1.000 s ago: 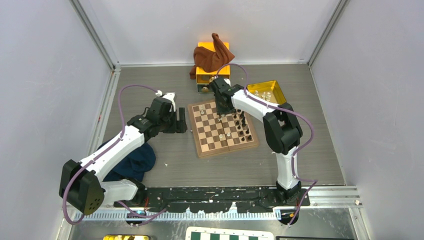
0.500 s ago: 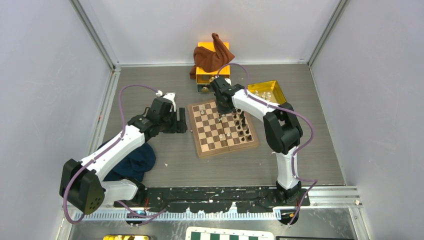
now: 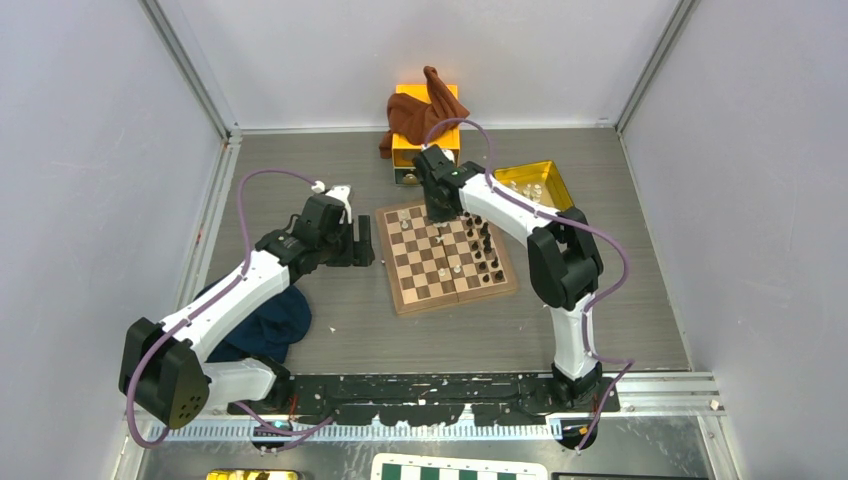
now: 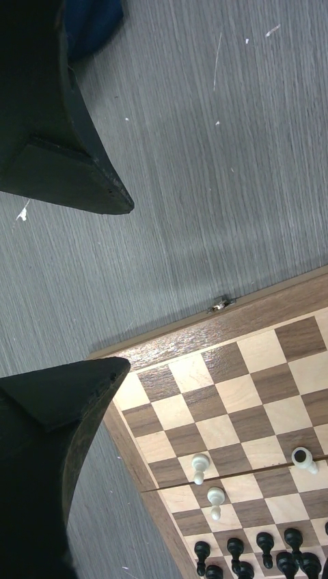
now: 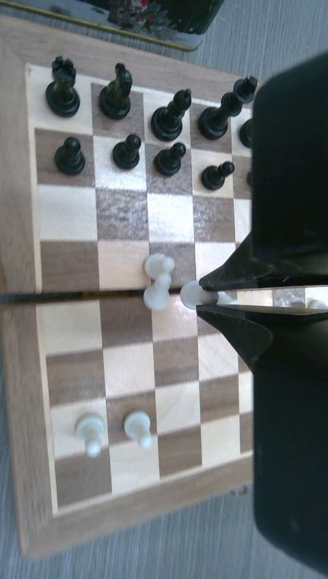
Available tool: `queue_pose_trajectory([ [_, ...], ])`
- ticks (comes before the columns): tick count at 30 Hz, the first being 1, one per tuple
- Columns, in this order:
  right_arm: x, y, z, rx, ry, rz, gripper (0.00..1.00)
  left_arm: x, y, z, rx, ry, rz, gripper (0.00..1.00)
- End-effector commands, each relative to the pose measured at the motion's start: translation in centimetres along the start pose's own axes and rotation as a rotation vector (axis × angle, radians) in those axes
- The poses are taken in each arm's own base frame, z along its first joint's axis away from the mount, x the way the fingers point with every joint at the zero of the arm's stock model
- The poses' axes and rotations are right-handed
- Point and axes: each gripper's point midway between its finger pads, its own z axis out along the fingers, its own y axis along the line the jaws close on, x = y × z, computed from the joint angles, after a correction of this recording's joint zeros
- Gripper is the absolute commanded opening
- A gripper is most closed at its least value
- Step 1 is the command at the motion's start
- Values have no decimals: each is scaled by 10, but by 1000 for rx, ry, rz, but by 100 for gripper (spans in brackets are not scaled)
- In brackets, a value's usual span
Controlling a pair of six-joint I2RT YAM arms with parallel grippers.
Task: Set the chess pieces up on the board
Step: Pick up the chess piece from the chessboard, then place the chess piece on the chessboard.
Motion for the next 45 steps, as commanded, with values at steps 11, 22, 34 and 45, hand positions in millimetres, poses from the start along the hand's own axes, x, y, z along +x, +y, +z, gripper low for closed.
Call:
queue_pose_trajectory([
  [11, -19, 64, -32, -104, -62, -75, 1, -28, -5, -23, 31, -119, -1, 79],
  [22, -10, 83, -16, -120, -29, -97, 1, -26, -3, -28, 31, -132, -5, 79],
  [34, -1, 88, -1, -122, 2, -106, 1, -23, -3, -28, 32, -128, -9, 79],
  [45, 0, 92, 4, -130, 12, -109, 1, -21, -2, -26, 32, -122, -11, 79],
])
